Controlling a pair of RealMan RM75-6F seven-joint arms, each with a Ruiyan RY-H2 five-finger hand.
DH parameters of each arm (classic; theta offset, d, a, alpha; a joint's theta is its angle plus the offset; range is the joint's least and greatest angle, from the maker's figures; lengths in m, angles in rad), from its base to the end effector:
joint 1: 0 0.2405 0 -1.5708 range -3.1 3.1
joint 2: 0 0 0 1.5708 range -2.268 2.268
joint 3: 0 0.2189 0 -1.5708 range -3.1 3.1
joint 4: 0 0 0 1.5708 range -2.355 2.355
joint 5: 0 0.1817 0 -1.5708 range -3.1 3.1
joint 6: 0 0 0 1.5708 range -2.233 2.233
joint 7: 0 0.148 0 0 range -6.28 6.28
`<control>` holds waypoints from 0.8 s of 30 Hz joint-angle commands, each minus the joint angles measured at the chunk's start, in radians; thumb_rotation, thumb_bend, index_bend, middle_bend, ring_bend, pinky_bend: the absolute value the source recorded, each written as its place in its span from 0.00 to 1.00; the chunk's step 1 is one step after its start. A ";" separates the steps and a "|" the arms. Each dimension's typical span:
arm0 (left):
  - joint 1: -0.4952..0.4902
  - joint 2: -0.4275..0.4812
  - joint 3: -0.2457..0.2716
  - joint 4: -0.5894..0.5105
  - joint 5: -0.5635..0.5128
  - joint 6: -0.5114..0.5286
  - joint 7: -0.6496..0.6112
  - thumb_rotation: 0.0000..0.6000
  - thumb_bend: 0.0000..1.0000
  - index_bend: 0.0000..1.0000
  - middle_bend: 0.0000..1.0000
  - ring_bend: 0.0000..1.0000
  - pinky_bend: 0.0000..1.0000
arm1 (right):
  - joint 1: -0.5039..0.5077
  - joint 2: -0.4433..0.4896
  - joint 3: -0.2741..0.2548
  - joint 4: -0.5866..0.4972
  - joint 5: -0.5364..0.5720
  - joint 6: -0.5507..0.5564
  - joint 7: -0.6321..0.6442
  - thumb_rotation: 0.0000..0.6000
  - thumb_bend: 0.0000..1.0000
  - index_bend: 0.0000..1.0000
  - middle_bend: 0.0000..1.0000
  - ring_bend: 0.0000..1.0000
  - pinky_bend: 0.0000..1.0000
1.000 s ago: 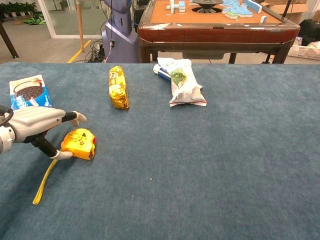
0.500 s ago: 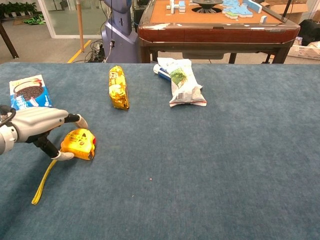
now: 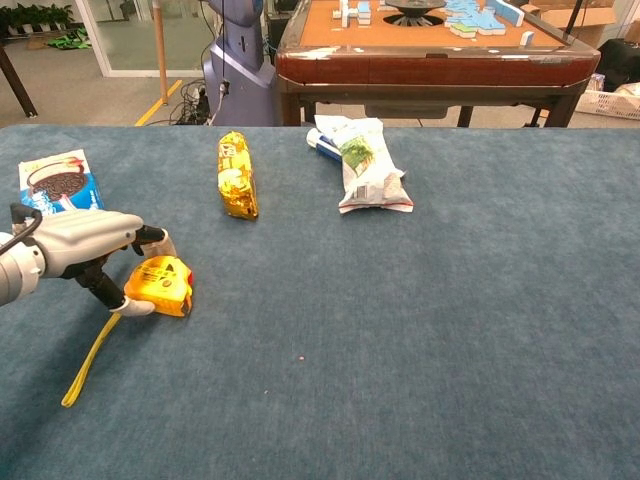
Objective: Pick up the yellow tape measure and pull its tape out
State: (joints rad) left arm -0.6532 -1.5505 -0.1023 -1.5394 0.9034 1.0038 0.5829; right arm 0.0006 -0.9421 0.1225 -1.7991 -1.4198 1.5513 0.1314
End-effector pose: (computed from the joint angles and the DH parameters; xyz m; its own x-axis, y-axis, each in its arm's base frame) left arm -0.1703 0.2864 -0.0005 0.5283 0.3738 0.7624 0.8491 -0.2303 -0.4754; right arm -0.2581 -0.1679 0.2235 0.2602 0.1151 0.9587 -0.9627 0.1072 0.2484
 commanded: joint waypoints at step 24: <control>0.046 0.238 -0.185 -0.292 0.092 -0.027 -0.498 1.00 0.24 0.45 0.47 0.33 0.31 | 0.343 -0.135 0.122 -0.236 -0.014 -0.310 -0.245 1.00 0.36 0.26 0.25 0.14 0.24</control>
State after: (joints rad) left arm -0.6017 -1.3342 -0.2699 -1.8009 1.0010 0.9623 0.0756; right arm 0.3004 -1.0437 0.2199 -2.0080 -1.4619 1.2846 -0.0749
